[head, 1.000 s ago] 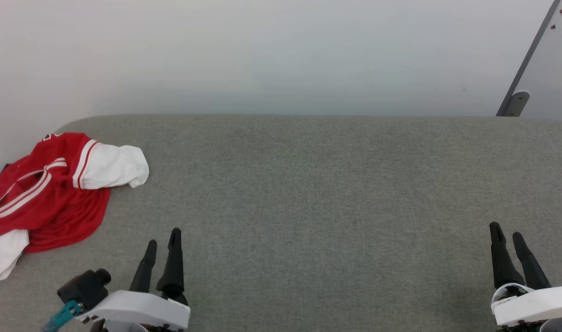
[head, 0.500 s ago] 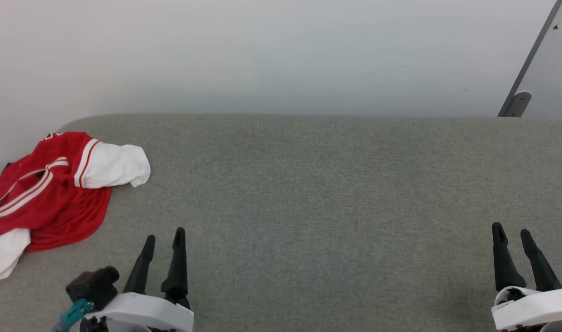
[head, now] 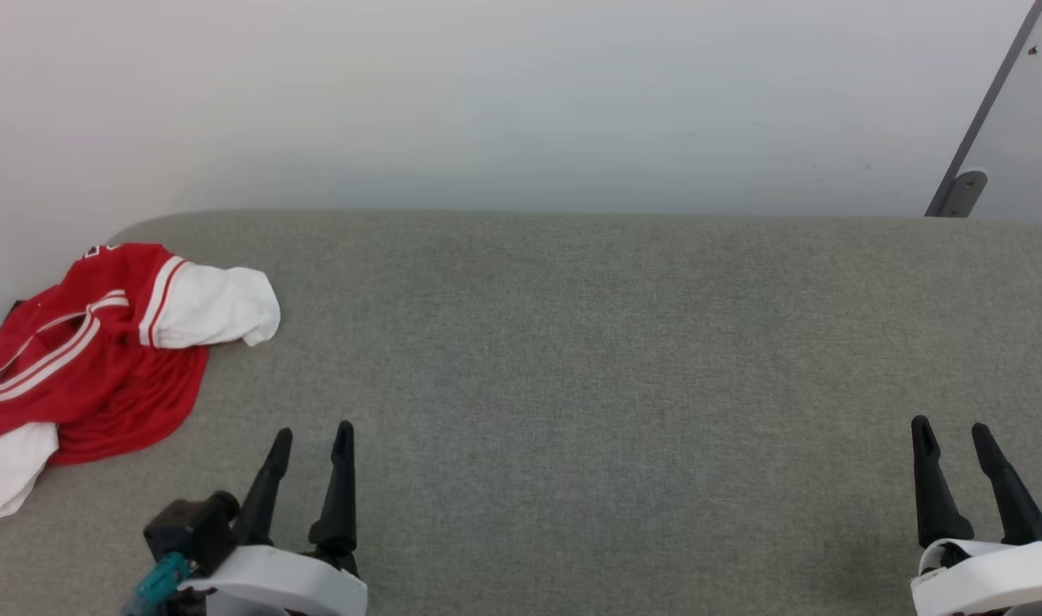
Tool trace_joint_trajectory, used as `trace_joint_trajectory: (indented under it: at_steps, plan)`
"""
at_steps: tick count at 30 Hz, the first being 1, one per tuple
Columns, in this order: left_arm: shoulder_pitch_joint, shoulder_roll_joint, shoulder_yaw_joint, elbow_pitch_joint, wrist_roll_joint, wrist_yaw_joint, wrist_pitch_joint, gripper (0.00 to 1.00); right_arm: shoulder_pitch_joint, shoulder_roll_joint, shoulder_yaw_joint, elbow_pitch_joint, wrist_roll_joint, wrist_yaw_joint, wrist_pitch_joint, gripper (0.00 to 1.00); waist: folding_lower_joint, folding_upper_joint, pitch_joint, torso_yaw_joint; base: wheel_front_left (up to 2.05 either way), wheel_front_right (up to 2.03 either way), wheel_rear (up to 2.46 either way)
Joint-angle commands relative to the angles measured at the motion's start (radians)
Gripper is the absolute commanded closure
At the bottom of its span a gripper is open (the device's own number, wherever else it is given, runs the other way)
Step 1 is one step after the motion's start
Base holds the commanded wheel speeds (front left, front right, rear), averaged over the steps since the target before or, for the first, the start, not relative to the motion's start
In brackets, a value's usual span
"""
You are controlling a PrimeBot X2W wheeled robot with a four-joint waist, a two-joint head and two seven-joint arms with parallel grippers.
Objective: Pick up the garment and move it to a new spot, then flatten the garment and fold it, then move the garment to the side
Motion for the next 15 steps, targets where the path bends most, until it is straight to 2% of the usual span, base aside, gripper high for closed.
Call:
trace_joint_trajectory:
  at_steps: [1, 15]
  plan:
    - [-0.014, 0.001, 0.0, -0.004, 0.017, -0.007, -0.009, 0.0, 0.001, -0.008, -0.004, -0.012, -0.023, 0.0, -0.007, 0.0, 0.0, -0.0001, 0.0, 0.0, 0.0, 0.0, 0.0]
    - [-0.012, -0.004, 0.0, -0.002, 0.131, -0.017, -0.037, 0.0, 0.009, -0.012, -0.007, -0.025, -0.131, -0.001, -0.025, 0.0, 0.0, -0.0001, -0.002, 0.002, 0.0, 0.0, 0.0]
